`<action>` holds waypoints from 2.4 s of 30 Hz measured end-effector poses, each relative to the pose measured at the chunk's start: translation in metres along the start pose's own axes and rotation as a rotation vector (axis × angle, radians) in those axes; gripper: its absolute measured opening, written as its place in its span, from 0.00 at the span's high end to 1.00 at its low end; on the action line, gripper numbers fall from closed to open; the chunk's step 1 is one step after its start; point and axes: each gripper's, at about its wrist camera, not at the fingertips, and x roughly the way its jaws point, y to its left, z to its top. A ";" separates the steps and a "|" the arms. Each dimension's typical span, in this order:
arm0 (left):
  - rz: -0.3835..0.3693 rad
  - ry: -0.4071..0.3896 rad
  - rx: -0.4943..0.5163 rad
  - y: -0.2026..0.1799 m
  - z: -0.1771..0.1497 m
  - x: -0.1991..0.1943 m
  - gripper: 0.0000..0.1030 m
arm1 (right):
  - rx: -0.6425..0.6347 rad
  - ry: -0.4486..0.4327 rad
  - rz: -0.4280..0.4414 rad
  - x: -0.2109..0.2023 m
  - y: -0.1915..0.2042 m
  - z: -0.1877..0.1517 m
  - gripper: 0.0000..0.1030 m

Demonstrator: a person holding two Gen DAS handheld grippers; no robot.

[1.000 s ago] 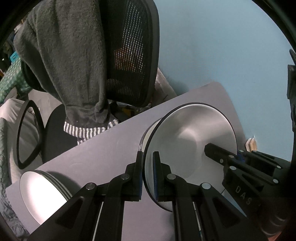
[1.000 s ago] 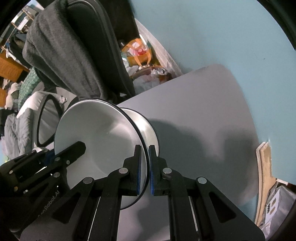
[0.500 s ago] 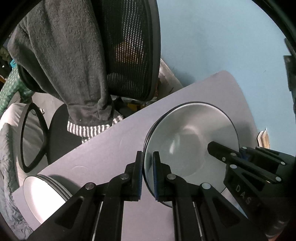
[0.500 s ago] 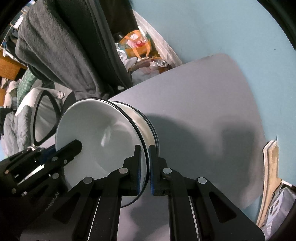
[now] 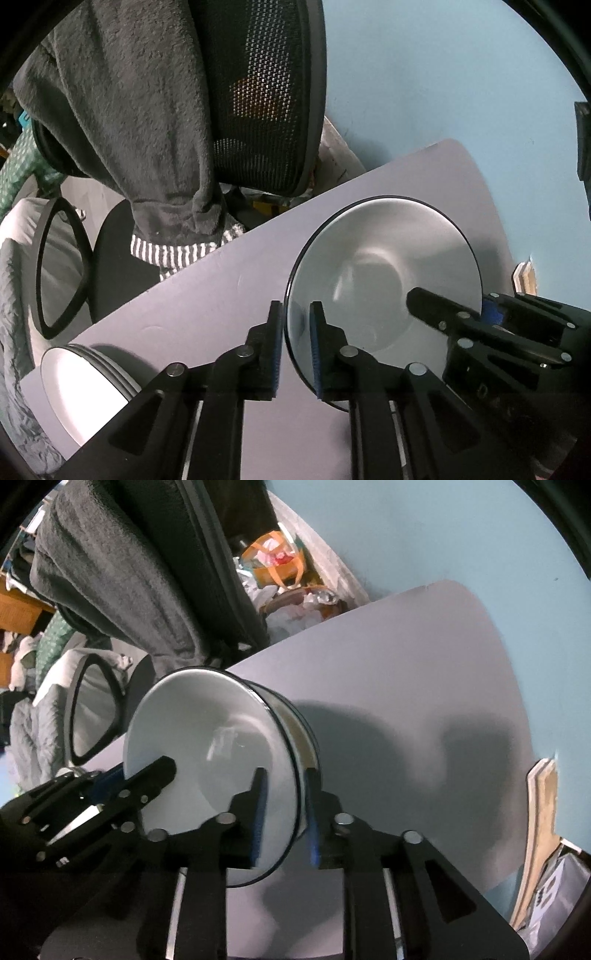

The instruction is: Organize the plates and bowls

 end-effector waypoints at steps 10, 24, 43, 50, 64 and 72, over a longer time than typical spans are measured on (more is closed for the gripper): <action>-0.035 -0.028 -0.075 0.012 -0.005 -0.012 0.71 | -0.009 0.002 -0.012 -0.009 0.004 0.000 0.71; -0.074 -0.104 -0.171 0.035 -0.033 -0.049 0.54 | -0.093 -0.076 -0.114 -0.034 0.023 -0.010 0.55; -0.068 -0.254 -0.220 0.080 -0.104 -0.138 0.40 | -0.240 -0.262 -0.146 -0.100 0.077 -0.056 0.34; -0.077 -0.274 -0.217 0.086 -0.115 -0.150 0.29 | -0.282 -0.269 -0.167 -0.104 0.084 -0.069 0.34; -0.091 -0.205 -0.231 0.068 -0.103 -0.133 0.28 | -0.348 -0.208 -0.172 -0.102 0.056 -0.058 0.32; -0.144 -0.116 -0.302 0.056 -0.072 -0.095 0.28 | -0.397 -0.146 -0.157 -0.084 0.028 -0.024 0.32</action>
